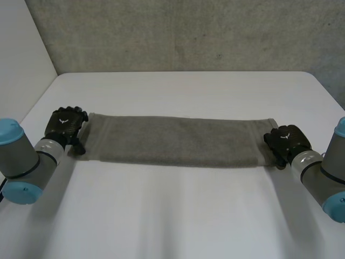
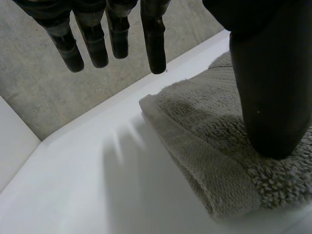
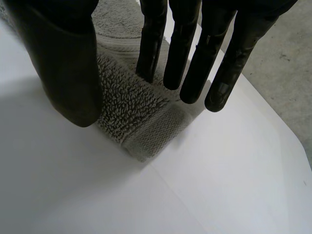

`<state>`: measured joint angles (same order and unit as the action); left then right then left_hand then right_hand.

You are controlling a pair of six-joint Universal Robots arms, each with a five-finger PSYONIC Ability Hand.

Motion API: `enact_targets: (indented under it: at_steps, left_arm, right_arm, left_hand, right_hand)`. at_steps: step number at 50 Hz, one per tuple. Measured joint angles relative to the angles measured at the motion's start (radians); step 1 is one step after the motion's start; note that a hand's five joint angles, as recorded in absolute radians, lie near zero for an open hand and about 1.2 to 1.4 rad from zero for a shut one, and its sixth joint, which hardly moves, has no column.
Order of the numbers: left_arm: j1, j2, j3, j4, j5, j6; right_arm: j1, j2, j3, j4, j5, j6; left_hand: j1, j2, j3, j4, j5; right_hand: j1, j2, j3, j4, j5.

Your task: Fold the towel.

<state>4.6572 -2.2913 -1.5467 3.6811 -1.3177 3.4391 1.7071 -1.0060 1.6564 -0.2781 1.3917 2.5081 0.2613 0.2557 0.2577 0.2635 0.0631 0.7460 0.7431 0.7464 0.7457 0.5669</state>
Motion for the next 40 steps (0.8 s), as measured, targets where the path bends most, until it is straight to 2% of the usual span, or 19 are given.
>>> enact_targets:
  at_steps: [6,13,28,35,40]
  left_arm:
    - [0.0,-0.008,0.006,-0.001,-0.001,0.0]
    - [0.002,0.01,0.001,-0.007,-0.013,-0.005]
    - [0.011,0.159,-0.086,-0.024,-0.03,-0.093]
    - [0.018,0.227,-0.124,-0.025,-0.028,-0.155]
    - [0.016,0.268,-0.146,-0.027,-0.024,-0.185]
  right_arm:
    - [0.0,0.003,-0.002,0.0,-0.001,0.0]
    - [-0.001,0.004,-0.004,0.0,-0.007,0.0]
    - [-0.056,-0.005,-0.01,0.018,-0.033,-0.008]
    - [-0.173,-0.04,-0.035,0.071,-0.04,-0.078]
    - [-0.27,-0.071,-0.103,0.141,-0.053,-0.192]
  left_hand:
    - [0.0,0.0,0.0,0.0,0.0]
    - [0.0,0.0,0.0,0.0,0.0]
    - [0.0,0.0,0.0,0.0,0.0]
    - [0.0,-0.001,0.0,-0.001,0.0]
    - [0.0,-0.003,0.0,-0.002,0.0]
  right_hand:
    - [0.173,0.178,0.169,0.171,0.175]
    - [0.564,0.563,0.543,0.577,0.581]
    - [0.565,0.563,0.548,0.591,0.586]
    - [0.566,0.563,0.548,0.591,0.586]
    - [0.57,0.563,0.548,0.591,0.586]
